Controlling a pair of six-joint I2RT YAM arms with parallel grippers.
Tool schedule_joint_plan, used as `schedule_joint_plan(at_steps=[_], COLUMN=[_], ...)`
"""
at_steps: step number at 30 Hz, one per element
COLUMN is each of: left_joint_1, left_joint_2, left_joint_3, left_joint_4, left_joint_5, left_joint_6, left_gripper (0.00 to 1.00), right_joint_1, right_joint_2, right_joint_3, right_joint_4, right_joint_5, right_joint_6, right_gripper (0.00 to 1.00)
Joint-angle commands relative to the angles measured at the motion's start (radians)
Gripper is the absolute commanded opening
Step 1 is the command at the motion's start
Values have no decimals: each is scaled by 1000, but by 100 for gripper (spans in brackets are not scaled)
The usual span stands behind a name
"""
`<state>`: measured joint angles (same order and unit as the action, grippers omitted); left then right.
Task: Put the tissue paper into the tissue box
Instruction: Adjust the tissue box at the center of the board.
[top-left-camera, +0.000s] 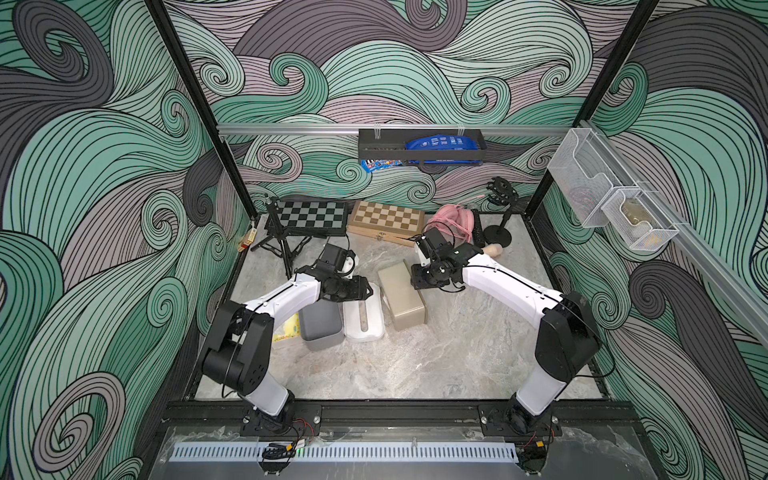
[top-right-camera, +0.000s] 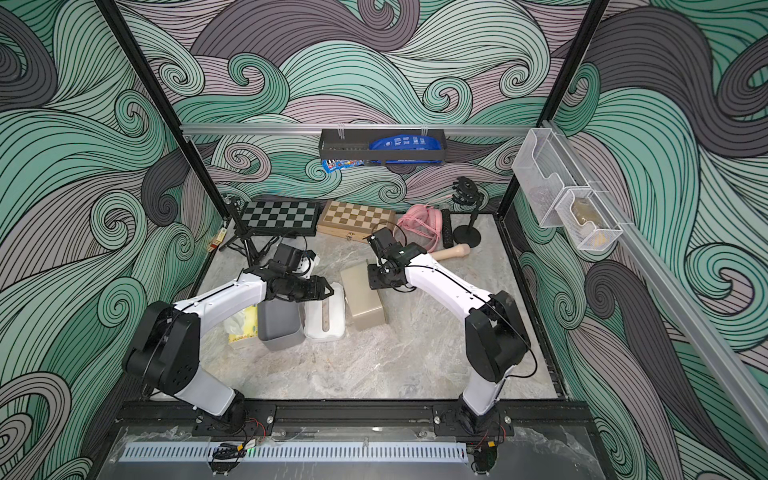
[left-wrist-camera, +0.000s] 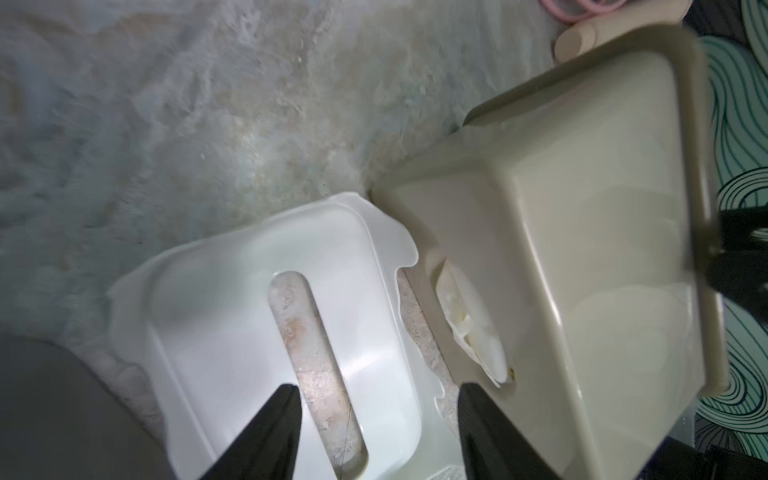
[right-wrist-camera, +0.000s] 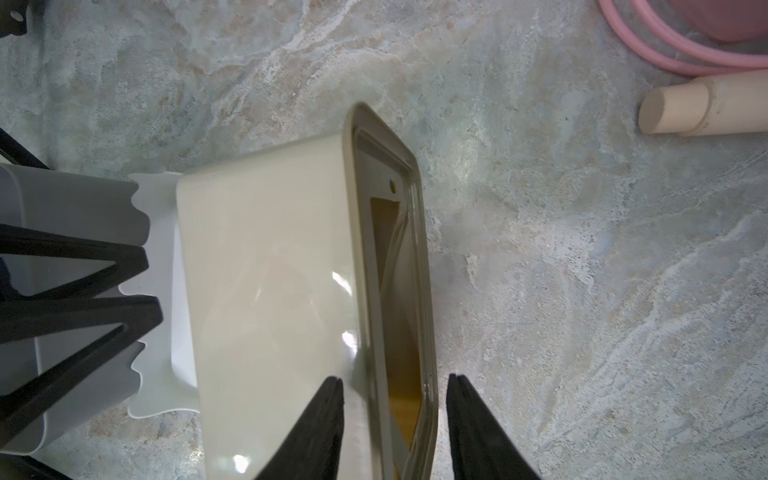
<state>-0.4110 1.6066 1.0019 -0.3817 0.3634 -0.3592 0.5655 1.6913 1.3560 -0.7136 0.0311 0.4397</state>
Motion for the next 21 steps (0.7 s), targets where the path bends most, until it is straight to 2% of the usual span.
schedule_joint_plan(at_steps=[1, 5, 10, 14, 21], left_joint_1=[-41, -83, -112, -138, -161], left_joint_2=[20, 69, 70, 100, 105], left_joint_3=[69, 119, 154, 200, 261], left_joint_4=[-33, -67, -71, -96, -117], left_joint_5=[-25, -50, -67, -79, -102], left_joint_6=[25, 32, 27, 25, 20], left_gripper=[63, 62, 63, 63, 63], right_joint_1=[-57, -72, -99, -166, -301], right_joint_2=[-58, -63, -85, -138, -232], right_joint_3=[-48, -100, -170, -287, -519], right_joint_4=[75, 132, 196, 283, 495], right_joint_5=[-104, -198, -258, -328, -534], right_joint_6=[8, -11, 16, 64, 165], right_gripper=[41, 42, 41, 38, 38])
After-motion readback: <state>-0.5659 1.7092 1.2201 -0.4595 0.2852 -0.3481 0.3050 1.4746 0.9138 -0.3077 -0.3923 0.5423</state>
